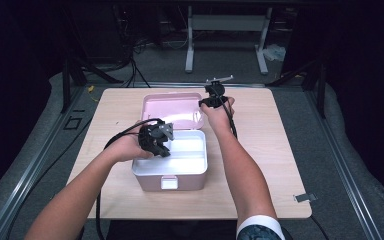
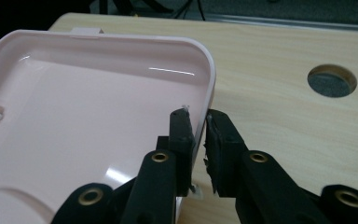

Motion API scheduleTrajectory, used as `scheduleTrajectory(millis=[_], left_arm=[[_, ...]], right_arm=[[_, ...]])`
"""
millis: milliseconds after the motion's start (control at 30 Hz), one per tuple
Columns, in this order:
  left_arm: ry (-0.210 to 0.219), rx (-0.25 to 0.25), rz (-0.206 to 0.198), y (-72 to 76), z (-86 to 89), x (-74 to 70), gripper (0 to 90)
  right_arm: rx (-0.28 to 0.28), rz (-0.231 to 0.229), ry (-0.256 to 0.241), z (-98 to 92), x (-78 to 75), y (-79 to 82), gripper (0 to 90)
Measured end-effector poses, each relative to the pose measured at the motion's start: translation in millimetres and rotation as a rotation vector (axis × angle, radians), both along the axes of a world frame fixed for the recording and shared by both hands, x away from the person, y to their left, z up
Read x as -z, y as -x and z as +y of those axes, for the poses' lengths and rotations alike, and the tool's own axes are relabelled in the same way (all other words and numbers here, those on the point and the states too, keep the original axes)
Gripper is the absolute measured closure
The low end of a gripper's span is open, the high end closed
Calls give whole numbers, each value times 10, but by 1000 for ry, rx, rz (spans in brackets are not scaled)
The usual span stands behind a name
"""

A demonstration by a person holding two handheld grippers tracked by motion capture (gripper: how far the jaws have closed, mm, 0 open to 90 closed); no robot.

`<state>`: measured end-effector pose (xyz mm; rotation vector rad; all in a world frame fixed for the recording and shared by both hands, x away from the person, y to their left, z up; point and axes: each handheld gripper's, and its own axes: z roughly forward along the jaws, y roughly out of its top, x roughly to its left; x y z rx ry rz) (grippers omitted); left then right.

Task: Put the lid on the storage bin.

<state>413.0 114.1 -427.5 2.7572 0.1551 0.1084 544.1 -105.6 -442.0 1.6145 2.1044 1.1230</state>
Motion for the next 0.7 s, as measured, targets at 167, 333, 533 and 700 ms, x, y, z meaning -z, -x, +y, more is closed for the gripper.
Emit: scheduleTrajectory(millis=[167,333,533,700], left_arm=[[-1,1,-5,7,0,0,864],[-13,-3,-22,24,-12,-3,861],[-30,-8,-42,56,-39,-8,858],[-49,-12,-76,98,-62,-10,851]], right_arm=[[-10,-77,-31,-47,-200,143,834],[-51,-165,-37,-98,-460,422,855],[-120,-305,20,-136,-652,897,861],[-163,-358,47,-169,-690,1192,863]])
